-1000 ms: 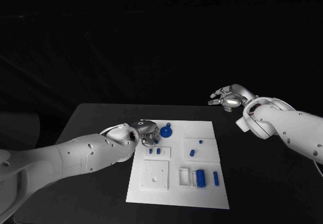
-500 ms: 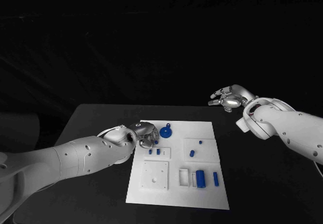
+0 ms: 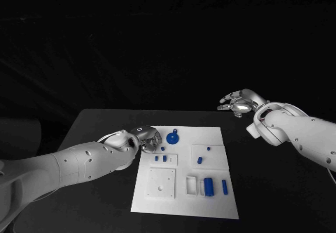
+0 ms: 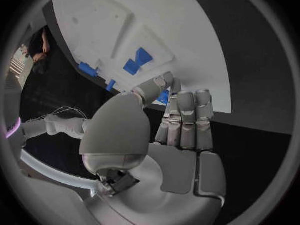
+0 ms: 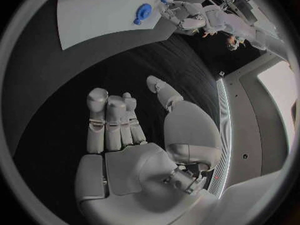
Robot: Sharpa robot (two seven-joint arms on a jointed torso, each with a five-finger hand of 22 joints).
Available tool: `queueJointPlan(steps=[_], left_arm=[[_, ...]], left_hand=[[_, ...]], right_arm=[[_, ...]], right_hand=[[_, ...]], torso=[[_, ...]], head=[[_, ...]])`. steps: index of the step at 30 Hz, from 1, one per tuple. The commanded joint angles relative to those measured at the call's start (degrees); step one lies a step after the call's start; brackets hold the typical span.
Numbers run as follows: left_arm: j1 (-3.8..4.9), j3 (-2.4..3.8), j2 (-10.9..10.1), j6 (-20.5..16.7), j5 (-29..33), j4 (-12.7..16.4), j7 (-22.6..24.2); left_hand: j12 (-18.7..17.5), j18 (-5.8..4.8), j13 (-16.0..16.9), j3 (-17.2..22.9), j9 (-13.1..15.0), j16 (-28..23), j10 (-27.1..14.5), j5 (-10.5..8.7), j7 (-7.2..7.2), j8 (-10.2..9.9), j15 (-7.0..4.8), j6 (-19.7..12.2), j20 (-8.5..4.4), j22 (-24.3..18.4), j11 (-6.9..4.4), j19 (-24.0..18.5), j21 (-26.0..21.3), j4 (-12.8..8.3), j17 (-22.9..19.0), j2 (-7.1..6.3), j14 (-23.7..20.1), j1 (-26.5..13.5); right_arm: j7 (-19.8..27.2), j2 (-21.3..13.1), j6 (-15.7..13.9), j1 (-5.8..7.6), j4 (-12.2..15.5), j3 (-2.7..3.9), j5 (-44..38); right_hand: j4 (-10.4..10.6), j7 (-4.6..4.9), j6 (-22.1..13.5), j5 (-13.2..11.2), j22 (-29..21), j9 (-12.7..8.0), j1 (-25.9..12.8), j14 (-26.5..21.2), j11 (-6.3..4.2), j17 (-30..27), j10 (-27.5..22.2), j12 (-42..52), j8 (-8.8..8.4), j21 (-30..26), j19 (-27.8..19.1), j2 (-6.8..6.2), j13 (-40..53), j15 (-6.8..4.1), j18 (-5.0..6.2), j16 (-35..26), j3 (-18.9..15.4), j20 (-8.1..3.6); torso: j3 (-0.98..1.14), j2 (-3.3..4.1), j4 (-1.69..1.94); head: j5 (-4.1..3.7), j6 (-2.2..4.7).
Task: Assemble the parts on the task board
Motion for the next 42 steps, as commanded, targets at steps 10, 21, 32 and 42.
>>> queueJointPlan(steps=[10, 21, 32, 42], left_arm=[[2.22, 2.33, -3.16, 3.76, 31.8, -1.33, 6.98], [4.6, 2.36, -7.25, 15.65, 47.16, 4.11, 14.48], [5.3, 2.35, -9.18, 15.13, 68.74, 7.85, 19.03], [5.29, 2.35, -9.29, 14.34, 70.92, 10.13, 19.8]], left_hand=[[-0.18, -0.62, 0.07, 5.7, 1.49, -6.97, -1.24, 0.47, 0.18, 3.89, 1.04, 3.68, -0.6, -1.57, 0.95, -3.83, -4.83, 1.06, -3.42, 0.39, -3.43, 0.25], [-0.4, -1.71, -0.94, -3.27, 1.55, -15.18, -6.21, -1.23, 1.63, 3.46, 3.55, -0.1, 1.82, -3.91, 3.27, -9.11, -10.44, 1.78, -6.78, 1.48, -8.07, -8.14], [-0.23, -2.44, -1.35, -6.07, 1.89, -29.04, -7.11, -1.88, 1.82, 4.77, 7.4, -1.37, 5.45, -7.22, 3.87, -13.68, -17.94, 0.73, -11.0, 4.12, -11.6, -9.92], [-0.2, -1.8, -1.77, -6.48, 1.81, -35.66, -6.75, -1.73, 1.75, 5.34, 8.95, -1.4, 7.01, -7.11, 3.8, -14.72, -19.73, -0.33, -11.76, 5.22, -11.73, -9.56]], right_arm=[[4.45, -1.31, 2.62, -1.66, 2.46, -0.02, -4.22], [5.25, -2.63, 3.05, -4.17, 6.29, -2.77, -23.19], [2.79, -2.34, 1.84, -6.13, 7.41, -4.77, -36.37], [-0.2, -0.21, 0.91, -7.27, 6.35, -5.79, -41.24]], right_hand=[[-0.95, 1.42, -0.21, -2.37, -0.29, 0.2, 2.88, -4.82, 0.24, -3.11, -4.7, -9.75, 0.96, -5.0, -5.85, 0.77, -7.98, 0.38, 3.84, -5.19, 3.92, 2.79], [-0.96, 2.51, 2.08, -8.86, 0.45, 1.11, 7.5, -7.19, 2.65, -4.14, -8.23, -38.9, 2.99, -6.37, -8.2, 0.11, -29.73, 2.8, 3.98, -5.39, 9.64, 4.51], [-1.05, 1.22, 4.68, -10.86, 0.71, 1.18, 10.96, -5.38, 2.98, -6.07, -0.37, -51.78, 4.68, -6.85, -5.7, -0.77, -40.05, 2.94, 4.01, -4.05, 11.14, 4.07], [-0.68, 1.08, 5.24, -13.3, 0.76, 0.66, 11.57, -4.42, 3.0, -7.05, 1.94, -55.14, 4.7, -7.08, -4.4, -2.25, -43.0, 2.95, 4.01, -3.49, 12.67, 3.66]], torso=[[0.11, -0.13, -0.03], [0.04, -0.09, -0.01], [0.0, 0.03, 0.0], [-0.11, 0.1, 0.14]], head=[[-0.77, 0.76], [-3.37, 1.43], [-3.29, 1.37], [-3.29, 1.29]])
